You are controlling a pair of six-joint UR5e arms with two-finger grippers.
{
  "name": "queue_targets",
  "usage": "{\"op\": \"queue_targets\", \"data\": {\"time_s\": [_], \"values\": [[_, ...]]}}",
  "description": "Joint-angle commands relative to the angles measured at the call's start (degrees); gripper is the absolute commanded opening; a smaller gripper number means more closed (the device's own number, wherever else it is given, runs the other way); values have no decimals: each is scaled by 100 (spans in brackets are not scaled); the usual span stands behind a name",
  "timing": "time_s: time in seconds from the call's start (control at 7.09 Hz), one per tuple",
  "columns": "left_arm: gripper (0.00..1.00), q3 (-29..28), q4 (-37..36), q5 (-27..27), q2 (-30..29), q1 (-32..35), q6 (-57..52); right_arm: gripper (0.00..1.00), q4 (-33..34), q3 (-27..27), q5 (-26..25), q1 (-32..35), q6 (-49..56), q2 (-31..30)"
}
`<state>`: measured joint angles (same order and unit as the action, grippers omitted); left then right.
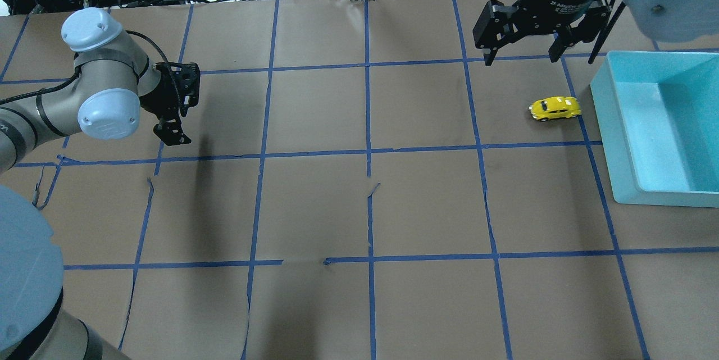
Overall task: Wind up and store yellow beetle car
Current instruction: 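Lower the right gripper onto the car while the left arm lifts away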
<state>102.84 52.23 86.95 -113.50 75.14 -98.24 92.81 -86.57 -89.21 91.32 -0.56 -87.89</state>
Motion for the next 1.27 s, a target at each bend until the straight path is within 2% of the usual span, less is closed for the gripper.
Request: {"op": "queue_targets", "data": {"time_s": [0.0, 0.28, 0.56, 0.99, 1.13], "values": [[100, -123, 506, -81, 422, 377, 1152, 100, 0, 0, 0, 0, 12, 9], [100, -666, 1540, -64, 784, 738, 2312, 100, 70, 9, -17, -9, 308, 44], [100, -941, 2349, -11, 1178, 923, 3726, 100, 123, 0, -87, -79, 2172, 289], [100, -941, 2598, 111, 1785, 1352, 6477, 100, 158, -44, -193, -517, 4969, 946], [100, -933, 2617, 564, 1918, 1511, 7232, 100, 332, -44, -228, -658, 5761, 1245]]}}
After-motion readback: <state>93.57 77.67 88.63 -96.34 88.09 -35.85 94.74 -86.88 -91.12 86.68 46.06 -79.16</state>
